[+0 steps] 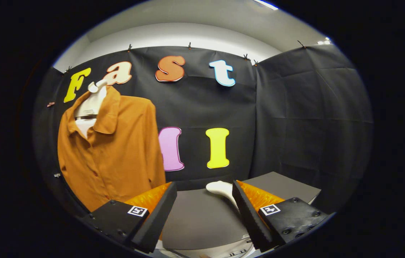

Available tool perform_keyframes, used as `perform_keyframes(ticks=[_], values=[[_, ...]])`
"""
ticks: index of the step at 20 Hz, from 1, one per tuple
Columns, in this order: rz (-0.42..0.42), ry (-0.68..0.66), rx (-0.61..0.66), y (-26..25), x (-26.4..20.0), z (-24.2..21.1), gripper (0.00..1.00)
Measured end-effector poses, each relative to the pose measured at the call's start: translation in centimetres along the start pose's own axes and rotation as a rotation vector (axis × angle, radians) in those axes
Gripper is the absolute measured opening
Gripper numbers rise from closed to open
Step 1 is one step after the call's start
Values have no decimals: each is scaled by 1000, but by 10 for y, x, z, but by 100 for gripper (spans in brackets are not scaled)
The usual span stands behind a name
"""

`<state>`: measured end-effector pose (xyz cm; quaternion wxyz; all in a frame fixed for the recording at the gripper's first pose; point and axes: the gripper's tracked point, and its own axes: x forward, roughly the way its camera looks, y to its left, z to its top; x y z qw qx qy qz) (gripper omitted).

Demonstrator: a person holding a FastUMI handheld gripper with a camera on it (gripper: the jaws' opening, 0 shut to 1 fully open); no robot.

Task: Iron the clothes twice with a garment steamer, once on the left side and once on the right side.

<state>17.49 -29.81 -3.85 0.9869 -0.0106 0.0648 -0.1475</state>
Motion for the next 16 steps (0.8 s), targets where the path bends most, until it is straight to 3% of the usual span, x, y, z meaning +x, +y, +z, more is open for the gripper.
perform_keyframes(ticks=[8, 16], values=[[-16, 142, 29, -59, 67, -45, 98], [32, 344, 44, -69, 109, -106, 99]])
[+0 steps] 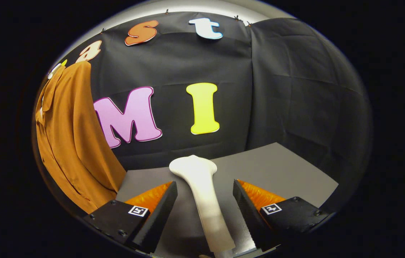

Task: Iron the clothes twice with a garment steamer, once on the left side and once on the right side.

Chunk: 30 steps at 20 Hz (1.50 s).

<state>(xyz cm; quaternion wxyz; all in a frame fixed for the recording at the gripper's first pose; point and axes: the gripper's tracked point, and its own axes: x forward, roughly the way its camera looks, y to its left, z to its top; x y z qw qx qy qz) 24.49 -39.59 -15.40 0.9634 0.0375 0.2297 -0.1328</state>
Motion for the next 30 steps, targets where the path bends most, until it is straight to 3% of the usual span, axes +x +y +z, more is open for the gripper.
perform_keyframes(ticks=[10, 14, 19, 24, 30], values=[[-19, 218, 10, -5, 30, -41, 97], [-31, 276, -14, -19, 34, -54, 79], [-5, 272, -65, -9, 34, -53, 43], [-17, 240, -18, -12, 30, -45, 43], [-22, 119, 6, -9, -18, -13, 43]])
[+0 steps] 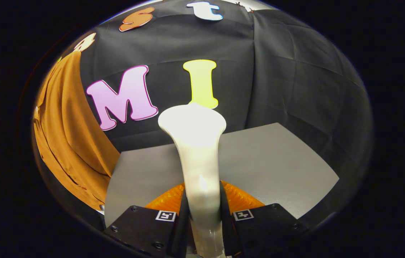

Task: Iron the clothes twice with a garment steamer, once on the left side and once on the right side.

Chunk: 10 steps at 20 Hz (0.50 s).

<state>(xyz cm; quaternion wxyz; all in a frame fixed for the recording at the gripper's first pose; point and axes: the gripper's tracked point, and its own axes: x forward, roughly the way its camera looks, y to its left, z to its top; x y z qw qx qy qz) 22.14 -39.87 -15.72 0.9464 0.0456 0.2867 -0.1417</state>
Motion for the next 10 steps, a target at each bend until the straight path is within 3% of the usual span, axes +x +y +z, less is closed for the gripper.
perform_keyframes(ticks=[5, 10], values=[[-14, -91, 29, 11, -51, 12, 42], [-12, -187, 37, 57, -104, 20, 42]])
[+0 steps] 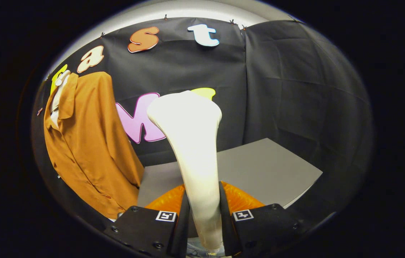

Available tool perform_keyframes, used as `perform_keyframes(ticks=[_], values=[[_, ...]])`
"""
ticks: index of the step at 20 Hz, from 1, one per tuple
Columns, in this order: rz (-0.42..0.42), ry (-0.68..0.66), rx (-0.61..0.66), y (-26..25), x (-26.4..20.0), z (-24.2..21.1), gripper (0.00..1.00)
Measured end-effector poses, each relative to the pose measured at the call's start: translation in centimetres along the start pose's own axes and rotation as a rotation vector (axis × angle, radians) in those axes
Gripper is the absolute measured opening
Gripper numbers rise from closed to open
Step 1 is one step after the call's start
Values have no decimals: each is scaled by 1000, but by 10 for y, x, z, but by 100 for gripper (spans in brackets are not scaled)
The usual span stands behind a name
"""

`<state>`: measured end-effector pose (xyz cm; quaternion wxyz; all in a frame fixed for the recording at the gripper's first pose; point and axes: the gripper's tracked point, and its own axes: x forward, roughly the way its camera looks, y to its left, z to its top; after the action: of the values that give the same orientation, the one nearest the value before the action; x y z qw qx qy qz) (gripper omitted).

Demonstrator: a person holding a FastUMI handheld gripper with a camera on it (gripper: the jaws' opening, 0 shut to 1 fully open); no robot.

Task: Iron the clothes twice with a garment steamer, once on the left side and once on the right side.

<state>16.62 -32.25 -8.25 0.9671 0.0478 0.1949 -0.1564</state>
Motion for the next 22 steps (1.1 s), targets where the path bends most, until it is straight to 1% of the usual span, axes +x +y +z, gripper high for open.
perform_keyframes(ticks=[7, 14, 19, 22], values=[[30, -67, -30, 94, -41, 2, 42], [90, -82, -79, 185, -53, -6, 42], [92, -74, -100, 217, -48, -15, 42], [79, -65, -121, 230, -41, -20, 42]])
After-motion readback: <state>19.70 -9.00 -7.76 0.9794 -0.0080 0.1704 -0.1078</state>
